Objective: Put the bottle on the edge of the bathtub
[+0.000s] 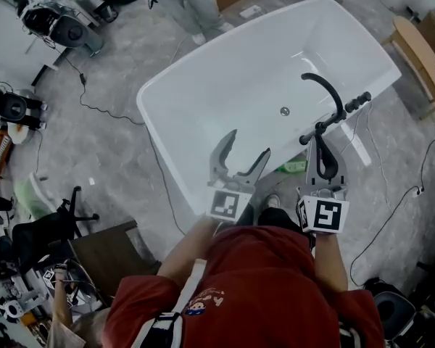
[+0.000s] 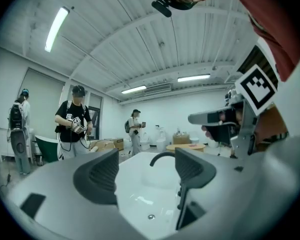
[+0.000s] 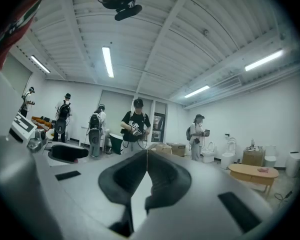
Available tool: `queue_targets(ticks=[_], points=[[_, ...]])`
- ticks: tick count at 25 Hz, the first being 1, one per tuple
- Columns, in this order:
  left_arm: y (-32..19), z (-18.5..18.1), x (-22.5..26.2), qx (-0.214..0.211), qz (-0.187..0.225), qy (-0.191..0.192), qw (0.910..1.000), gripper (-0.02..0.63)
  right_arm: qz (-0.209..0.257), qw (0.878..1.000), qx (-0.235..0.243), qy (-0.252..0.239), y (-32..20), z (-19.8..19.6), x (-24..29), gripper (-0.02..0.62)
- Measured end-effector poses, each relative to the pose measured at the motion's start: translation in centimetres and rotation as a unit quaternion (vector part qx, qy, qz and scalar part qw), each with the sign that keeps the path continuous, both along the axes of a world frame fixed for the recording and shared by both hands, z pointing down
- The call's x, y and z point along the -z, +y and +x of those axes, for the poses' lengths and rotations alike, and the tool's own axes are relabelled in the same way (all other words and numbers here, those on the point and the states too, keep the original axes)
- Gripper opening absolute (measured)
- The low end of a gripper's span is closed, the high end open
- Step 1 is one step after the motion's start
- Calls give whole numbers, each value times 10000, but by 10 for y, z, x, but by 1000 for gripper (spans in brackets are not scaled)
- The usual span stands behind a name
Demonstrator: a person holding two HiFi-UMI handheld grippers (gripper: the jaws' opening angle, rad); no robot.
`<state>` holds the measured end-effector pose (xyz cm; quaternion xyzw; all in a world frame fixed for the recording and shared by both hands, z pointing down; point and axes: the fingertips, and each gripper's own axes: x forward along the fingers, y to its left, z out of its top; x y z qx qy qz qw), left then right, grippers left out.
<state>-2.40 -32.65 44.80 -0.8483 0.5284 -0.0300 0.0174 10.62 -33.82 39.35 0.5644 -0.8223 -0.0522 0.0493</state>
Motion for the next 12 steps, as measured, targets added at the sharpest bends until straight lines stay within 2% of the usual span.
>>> queue_targets(ticks=[4, 8, 12], points=[[-6, -7, 29, 270, -17, 153, 9995, 334, 150, 9998, 86, -48, -5, -6, 14, 12], [-12, -7, 60, 486, 13, 473, 9977, 334, 320, 9993, 177, -101, -11, -9, 30, 12], [-19, -2, 82, 567, 90, 511, 9970, 334, 463, 9985, 242, -174, -17, -10, 44, 12]])
